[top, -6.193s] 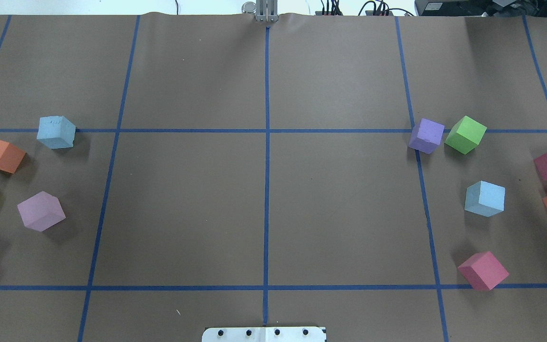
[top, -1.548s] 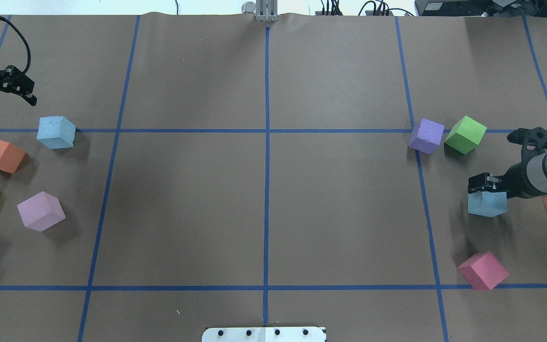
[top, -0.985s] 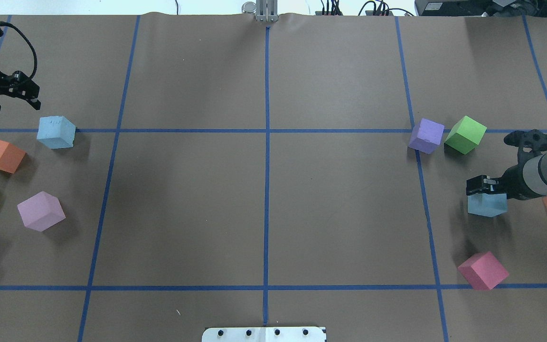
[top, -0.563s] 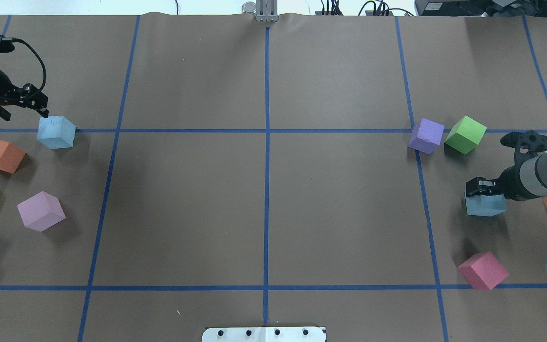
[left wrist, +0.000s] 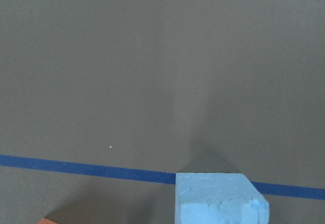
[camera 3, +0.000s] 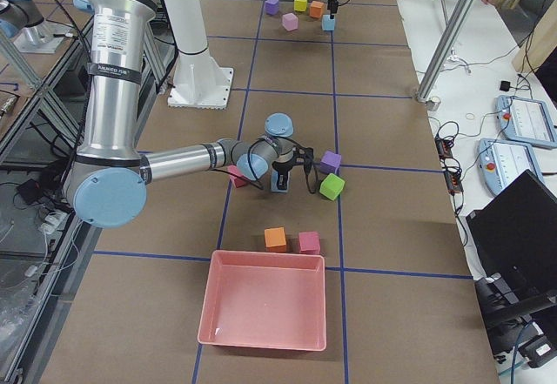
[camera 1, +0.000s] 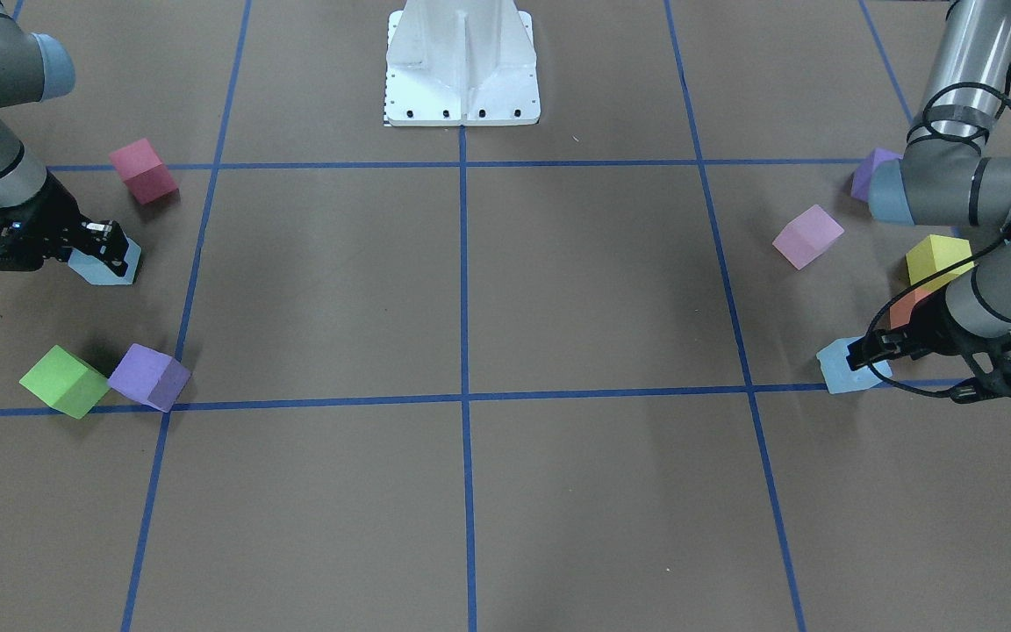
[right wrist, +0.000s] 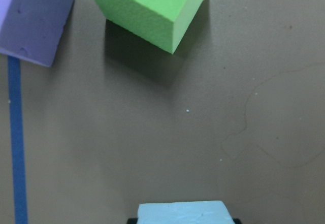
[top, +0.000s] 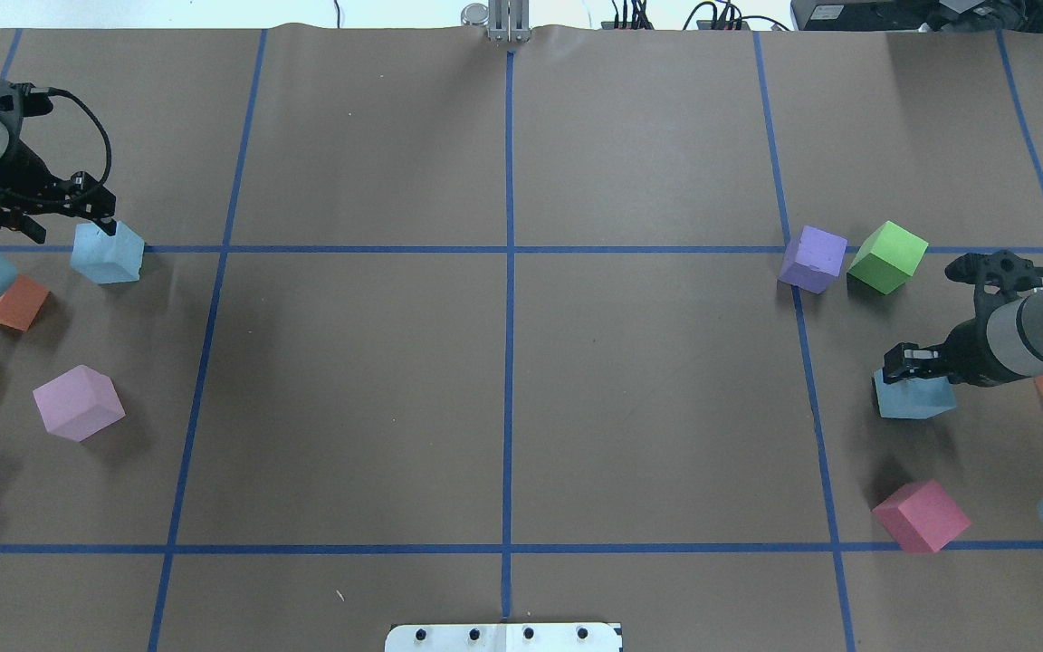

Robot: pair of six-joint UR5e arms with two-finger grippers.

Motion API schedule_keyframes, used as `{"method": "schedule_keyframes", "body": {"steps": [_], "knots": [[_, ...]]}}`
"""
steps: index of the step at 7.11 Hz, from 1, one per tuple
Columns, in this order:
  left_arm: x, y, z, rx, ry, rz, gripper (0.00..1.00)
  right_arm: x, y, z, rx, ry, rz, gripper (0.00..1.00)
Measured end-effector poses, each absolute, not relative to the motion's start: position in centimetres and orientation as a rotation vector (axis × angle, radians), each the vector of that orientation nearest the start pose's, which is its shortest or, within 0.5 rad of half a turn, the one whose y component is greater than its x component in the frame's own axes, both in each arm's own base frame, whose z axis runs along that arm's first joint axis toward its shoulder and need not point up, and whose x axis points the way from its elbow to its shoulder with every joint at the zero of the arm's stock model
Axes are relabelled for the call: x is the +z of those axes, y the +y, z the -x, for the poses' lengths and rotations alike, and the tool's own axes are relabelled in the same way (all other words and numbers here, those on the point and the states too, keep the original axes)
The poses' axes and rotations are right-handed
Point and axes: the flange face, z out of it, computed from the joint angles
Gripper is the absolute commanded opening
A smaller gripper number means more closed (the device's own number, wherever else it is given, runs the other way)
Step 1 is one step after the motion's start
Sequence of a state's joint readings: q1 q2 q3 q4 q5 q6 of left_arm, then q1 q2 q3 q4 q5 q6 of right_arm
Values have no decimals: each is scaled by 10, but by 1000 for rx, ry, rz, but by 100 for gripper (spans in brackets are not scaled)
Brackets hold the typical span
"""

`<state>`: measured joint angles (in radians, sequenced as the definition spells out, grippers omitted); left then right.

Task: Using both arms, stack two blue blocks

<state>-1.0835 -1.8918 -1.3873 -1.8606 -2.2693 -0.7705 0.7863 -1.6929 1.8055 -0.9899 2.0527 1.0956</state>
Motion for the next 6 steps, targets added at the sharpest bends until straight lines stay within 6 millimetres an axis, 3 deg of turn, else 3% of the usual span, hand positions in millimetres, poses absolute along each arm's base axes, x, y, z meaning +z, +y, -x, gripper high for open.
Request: {"method": "schedule_keyframes", "body": {"steps": [3,6], "knots": [[536,-602,-252,-118,799,80,91,474,-417,283,101,-795,-14,55],[539,-599,-260,-106,800,83,74,423,-438,301,83,-795,-24,54]]}}
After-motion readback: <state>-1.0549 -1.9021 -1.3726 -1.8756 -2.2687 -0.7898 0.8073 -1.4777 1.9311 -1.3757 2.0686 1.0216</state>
